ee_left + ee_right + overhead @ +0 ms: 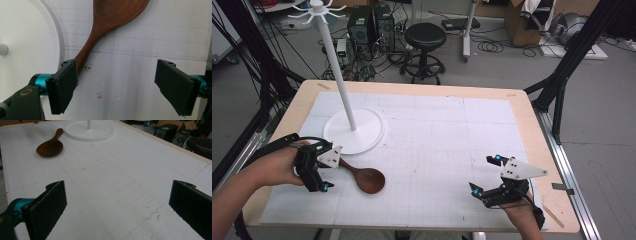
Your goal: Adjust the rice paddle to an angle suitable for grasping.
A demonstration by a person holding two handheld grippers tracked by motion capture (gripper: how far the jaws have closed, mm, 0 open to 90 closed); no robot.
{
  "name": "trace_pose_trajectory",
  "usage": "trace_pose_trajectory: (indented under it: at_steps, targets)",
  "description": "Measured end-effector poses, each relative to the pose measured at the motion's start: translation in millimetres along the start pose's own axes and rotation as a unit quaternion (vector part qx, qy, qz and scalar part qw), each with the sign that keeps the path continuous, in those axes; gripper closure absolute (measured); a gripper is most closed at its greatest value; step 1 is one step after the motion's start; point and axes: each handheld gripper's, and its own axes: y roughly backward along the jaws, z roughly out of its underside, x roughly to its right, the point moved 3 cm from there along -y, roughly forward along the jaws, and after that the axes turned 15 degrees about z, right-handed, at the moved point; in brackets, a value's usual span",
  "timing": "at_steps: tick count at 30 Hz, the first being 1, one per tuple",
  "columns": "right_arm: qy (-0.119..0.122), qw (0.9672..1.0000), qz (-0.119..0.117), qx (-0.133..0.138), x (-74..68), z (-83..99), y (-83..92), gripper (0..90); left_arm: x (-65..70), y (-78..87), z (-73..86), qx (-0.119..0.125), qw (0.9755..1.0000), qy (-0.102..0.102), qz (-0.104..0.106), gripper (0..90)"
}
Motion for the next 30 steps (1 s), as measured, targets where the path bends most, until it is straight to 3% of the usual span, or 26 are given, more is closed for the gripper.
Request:
trace_pose_trajectory:
  at_steps: [13,20,30]
  targets:
    - [-0.001,1.0,-0.001,-0.002,0.8,1.0,-0.1,0.8,-12.4,-10.2,-14.1,-0.047,0.9988,-0.01,-0.004,27.2]
    - [0.001,1.0,-0.003,-0.002,0.4,0.9,0.2,0.8,-19.4,-23.2,-24.4,-0.077,0.997,-0.006,0.006,31.0]
    - [0.002,1.0,-0.006,-0.002,-0.3,1.3,-1.4,0.8,-30.1,-31.3,-22.1,-0.097,0.9952,-0.001,-0.002,35.8]
